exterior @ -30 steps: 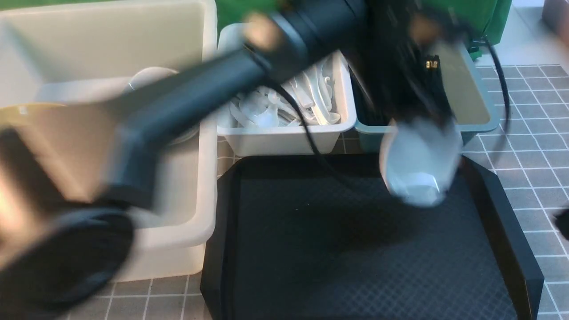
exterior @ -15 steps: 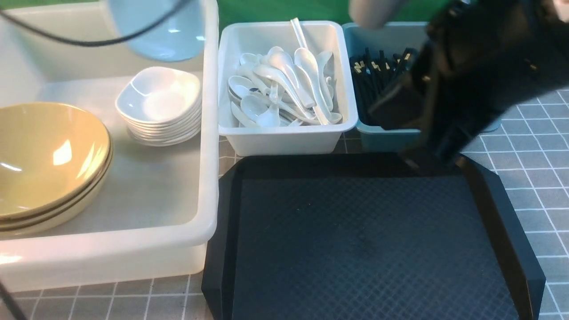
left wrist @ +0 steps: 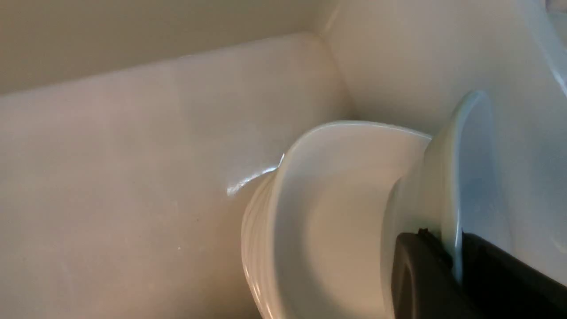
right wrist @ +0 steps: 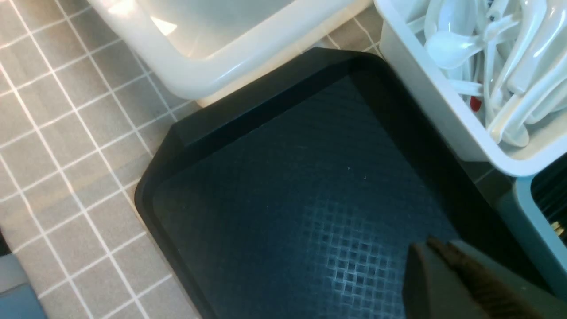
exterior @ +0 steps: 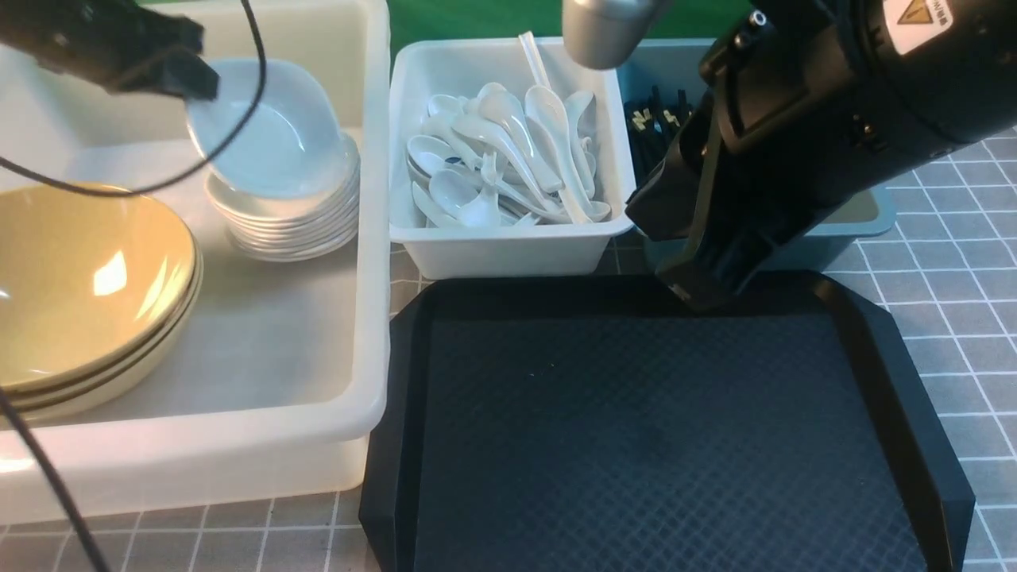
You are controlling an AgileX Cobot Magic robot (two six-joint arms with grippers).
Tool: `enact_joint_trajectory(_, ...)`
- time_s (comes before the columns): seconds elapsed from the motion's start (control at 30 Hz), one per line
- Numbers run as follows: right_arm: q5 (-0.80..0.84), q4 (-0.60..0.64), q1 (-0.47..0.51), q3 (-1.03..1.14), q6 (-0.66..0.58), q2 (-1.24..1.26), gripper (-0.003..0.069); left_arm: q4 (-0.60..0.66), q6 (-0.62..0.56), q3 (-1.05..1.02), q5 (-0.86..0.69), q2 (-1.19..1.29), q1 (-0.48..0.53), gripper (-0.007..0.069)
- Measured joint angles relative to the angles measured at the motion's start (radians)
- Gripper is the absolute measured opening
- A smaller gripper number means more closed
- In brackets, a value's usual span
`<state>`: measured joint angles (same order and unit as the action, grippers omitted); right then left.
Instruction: On grey table put chopsticks spoon bowls plates into blue grey white boxes.
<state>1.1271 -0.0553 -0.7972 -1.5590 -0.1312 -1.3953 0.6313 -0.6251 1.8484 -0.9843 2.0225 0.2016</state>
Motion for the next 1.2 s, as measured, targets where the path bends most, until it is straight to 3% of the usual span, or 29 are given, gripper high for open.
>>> enact_joint_trajectory(0.2, 0.003, 0.001, 0.0, 0.0, 0.003, 0.0, 0.0062, -0.023, -0.086, 0.0, 0.049, 0.053, -0.001, 0.0074)
enact_joint_trajectory(0.37, 0.004, 0.001, 0.0, 0.0, 0.003, 0.0, 0.0062, -0.035, -0.184, 0.004, 0.072, 0.055, -0.001, 0.0335)
enact_joint_trajectory(0.43, 0.004, 0.001, 0.0, 0.0, 0.003, 0.0, 0.0062, -0.037, -0.191, 0.013, 0.072, 0.055, -0.001, 0.04)
enact_joint_trajectory(0.47, 0.01, 0.001, 0.0, 0.0, 0.003, 0.0, 0.0062, -0.041, -0.193, 0.038, 0.062, 0.055, -0.001, 0.0479)
enact_joint_trajectory(0.6, 0.017, 0.001, 0.0, 0.0, 0.003, 0.0, 0.0062, -0.072, -0.143, 0.112, -0.01, 0.027, -0.002, 0.0559)
enact_joint_trajectory(0.67, 0.018, 0.001, 0.0, 0.0, 0.004, 0.0, 0.0062, -0.1, -0.086, 0.148, -0.06, -0.008, -0.006, 0.054)
enact_joint_trajectory(0.7, 0.018, 0.0, 0.0, 0.0, 0.004, 0.0, 0.0062, -0.14, -0.031, 0.182, -0.113, -0.052, -0.018, 0.049)
enact_joint_trajectory(0.93, 0.001, -0.007, -0.001, 0.0, 0.003, 0.0, 0.0071, -0.338, 0.141, 0.19, -0.259, -0.353, -0.179, 0.0047)
enact_joint_trajectory(1.03, -0.002, -0.007, -0.001, 0.016, 0.003, 0.009, 0.0078, -0.419, 0.228, 0.075, -0.271, -0.513, -0.274, 0.0)
enact_joint_trajectory(1.2, -0.059, -0.008, -0.001, 0.13, 0.003, 0.083, 0.0078, -0.51, 0.333, -0.197, -0.239, -0.756, -0.351, -0.001)
